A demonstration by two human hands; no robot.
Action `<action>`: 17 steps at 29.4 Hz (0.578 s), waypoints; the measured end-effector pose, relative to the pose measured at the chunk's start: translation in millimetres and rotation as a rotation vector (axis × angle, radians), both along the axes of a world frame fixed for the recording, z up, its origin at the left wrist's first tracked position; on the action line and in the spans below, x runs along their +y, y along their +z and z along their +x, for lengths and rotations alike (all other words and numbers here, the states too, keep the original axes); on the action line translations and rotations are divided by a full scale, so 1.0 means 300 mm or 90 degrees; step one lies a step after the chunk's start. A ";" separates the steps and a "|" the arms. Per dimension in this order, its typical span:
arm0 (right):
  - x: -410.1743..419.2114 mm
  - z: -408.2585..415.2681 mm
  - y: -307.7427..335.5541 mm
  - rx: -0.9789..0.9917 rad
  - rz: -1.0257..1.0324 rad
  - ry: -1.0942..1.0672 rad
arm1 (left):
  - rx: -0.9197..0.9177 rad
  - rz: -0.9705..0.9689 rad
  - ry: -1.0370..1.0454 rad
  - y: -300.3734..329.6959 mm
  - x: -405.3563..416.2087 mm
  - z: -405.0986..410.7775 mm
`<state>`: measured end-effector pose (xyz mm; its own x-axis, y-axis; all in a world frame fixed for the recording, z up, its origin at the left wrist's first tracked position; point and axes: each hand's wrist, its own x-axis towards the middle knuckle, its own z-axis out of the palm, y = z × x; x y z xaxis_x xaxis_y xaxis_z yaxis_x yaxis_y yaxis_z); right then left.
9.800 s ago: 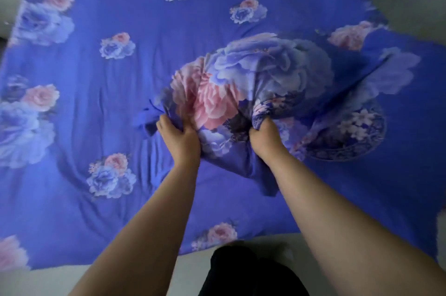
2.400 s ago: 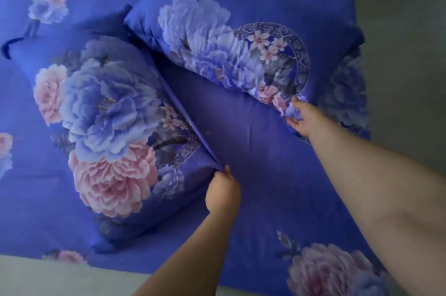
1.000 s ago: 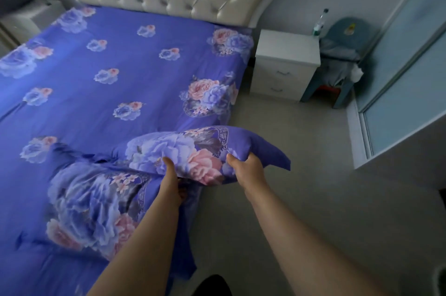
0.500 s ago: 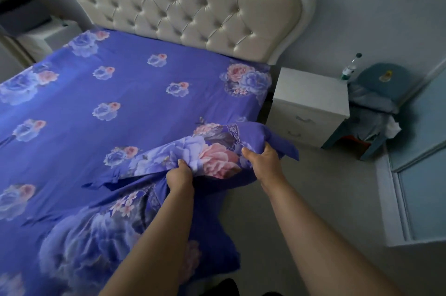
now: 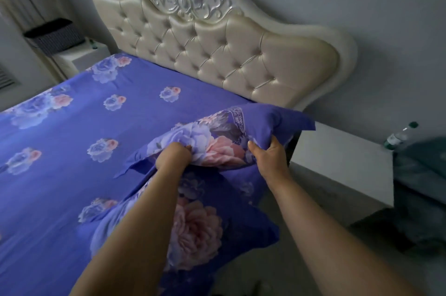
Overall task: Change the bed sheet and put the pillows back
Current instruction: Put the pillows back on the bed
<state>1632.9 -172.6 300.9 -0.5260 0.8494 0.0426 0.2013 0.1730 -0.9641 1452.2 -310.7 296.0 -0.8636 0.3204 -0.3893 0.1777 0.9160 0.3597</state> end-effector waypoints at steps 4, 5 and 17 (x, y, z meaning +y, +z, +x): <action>0.198 -0.160 0.053 0.022 0.052 0.036 | 0.087 -0.030 0.030 0.045 0.215 -0.143; 0.244 -0.211 0.057 0.037 0.052 0.039 | 0.112 -0.019 0.037 0.052 0.266 -0.198; 0.728 -0.785 0.000 0.071 0.013 -0.006 | 0.324 0.026 0.013 0.176 0.770 -0.815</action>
<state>1397.4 45.7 300.8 -0.5096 0.8523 0.1175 0.0950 0.1915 -0.9769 1207.7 -79.8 348.7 -0.9469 0.3072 0.0946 0.3214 0.9081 0.2683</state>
